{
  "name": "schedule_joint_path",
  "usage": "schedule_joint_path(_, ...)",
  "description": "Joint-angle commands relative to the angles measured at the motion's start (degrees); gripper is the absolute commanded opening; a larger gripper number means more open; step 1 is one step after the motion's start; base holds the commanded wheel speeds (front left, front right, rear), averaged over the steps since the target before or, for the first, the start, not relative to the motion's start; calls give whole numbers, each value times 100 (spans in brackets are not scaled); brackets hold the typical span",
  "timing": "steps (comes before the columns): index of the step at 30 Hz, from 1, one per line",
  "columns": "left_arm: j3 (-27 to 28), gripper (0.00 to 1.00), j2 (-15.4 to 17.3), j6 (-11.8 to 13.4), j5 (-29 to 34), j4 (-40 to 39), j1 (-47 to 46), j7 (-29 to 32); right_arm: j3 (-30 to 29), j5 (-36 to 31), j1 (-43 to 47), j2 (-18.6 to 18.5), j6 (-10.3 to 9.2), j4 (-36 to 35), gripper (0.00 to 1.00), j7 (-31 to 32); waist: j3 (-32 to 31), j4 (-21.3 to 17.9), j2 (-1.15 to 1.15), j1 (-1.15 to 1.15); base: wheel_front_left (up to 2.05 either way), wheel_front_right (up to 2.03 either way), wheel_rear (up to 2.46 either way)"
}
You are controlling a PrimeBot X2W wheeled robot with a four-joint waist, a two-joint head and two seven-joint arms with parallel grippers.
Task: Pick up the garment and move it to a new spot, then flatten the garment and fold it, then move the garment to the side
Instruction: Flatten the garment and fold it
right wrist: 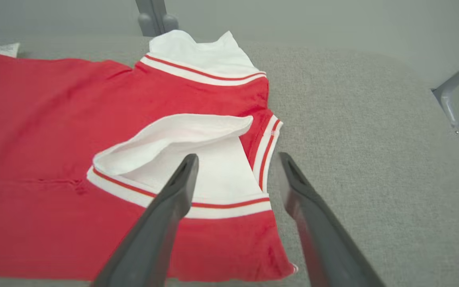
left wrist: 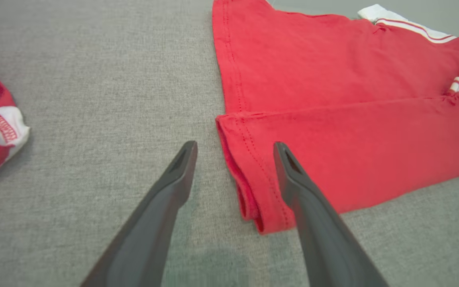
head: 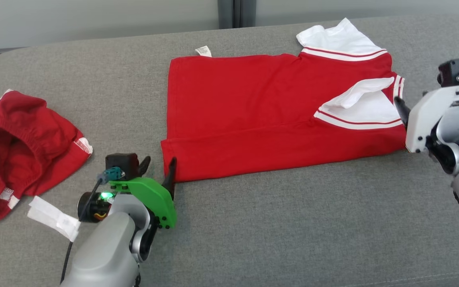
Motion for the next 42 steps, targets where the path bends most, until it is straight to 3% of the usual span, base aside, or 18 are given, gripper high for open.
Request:
schedule_joint_path(1, -35, 100, -11, 65, 34, 21, 102, 41, -63, -6, 176, -71, -10, 58, 100, 212, -8, -19, 0, 0, 0, 0, 0)
schedule_joint_path(9, -182, 100, -135, 289, 126, 221, 49, 177, -481, -345, 554, -28, -10, 126, 100, 576, 240, -114, 0, 0, 0, 0, 0)
schedule_joint_path(19, -314, 100, -230, 334, 67, 667, -56, 583, -537, -614, 513, 242, -10, 386, 100, 750, 504, -95, 0, 0, 0, 0, 0)
schedule_joint_path(20, -351, 96, -245, 296, 52, 715, -31, 667, -481, -585, 530, 263, -8, 403, 50, 785, 511, -91, 0, 0, 0, 0, 0)
schedule_joint_path(21, -375, 49, -255, 265, 42, 739, -12, 707, -463, -558, 546, 284, -5, 393, 0, 772, 509, -89, 0, 0, 0, 0, 0)
schedule_joint_path(22, -406, 0, -268, 225, 21, 769, 17, 775, -462, -527, 577, 294, -5, 378, 0, 750, 497, -85, 0, 0, 0, 0, 0)
schedule_joint_path(28, -496, 0, -303, 31, -87, 797, 329, 977, -602, -391, 829, 143, -11, 199, 0, 465, 238, -87, 0, 0, 0, 0, 0)
schedule_joint_path(34, -485, 0, -169, -1, -206, 582, 702, 1031, -741, -249, 1301, 67, -11, -194, 0, 450, -149, -127, 0, 0, 0, 0, 0)
schedule_joint_path(42, -411, 0, 197, 248, -391, -196, 1297, 1246, -1040, 26, 2276, 116, -11, -994, 0, 907, -545, -109, 0, 0, 0, 0, 0)
